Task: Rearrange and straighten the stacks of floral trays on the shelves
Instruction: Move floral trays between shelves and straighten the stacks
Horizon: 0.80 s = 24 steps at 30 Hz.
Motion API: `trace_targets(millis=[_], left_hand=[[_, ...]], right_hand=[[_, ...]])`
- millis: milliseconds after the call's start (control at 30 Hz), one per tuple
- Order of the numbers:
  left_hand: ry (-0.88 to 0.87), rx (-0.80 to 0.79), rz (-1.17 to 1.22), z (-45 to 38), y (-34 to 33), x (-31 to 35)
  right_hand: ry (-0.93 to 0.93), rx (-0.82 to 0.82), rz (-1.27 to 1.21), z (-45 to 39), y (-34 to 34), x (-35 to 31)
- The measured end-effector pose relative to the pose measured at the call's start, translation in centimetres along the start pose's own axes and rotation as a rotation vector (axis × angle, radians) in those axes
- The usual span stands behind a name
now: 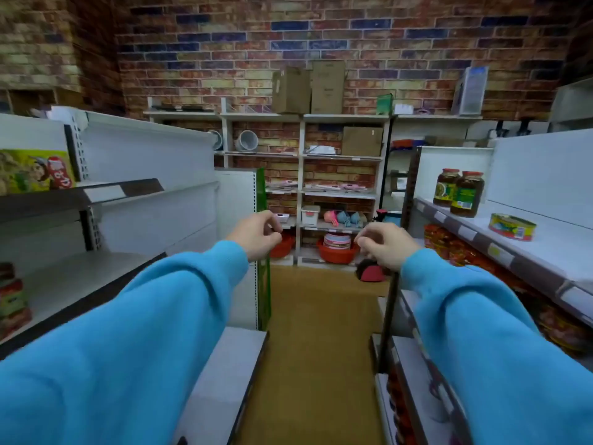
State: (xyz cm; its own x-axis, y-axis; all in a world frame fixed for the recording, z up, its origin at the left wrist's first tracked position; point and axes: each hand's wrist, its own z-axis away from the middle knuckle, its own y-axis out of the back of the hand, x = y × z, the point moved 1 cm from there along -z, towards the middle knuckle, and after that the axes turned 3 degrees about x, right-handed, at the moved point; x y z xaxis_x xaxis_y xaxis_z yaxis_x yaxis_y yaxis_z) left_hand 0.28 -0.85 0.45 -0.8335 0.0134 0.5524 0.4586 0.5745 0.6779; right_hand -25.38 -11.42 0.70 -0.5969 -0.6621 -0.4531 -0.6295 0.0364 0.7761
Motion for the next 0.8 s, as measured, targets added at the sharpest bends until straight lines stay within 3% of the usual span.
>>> trace_targets(millis=[300,800], left_hand=[[-0.004,0.011,-0.030,-14.4,-5.6,-7.3],[-0.010,-0.067,-0.183,-45.7,-15.6,-21.5]], right_hand=[[0.025,0.013,0.071,-15.2,-5.2,5.1],[-0.062,0.018,0.081,-45.4,-14.0,16.7]])
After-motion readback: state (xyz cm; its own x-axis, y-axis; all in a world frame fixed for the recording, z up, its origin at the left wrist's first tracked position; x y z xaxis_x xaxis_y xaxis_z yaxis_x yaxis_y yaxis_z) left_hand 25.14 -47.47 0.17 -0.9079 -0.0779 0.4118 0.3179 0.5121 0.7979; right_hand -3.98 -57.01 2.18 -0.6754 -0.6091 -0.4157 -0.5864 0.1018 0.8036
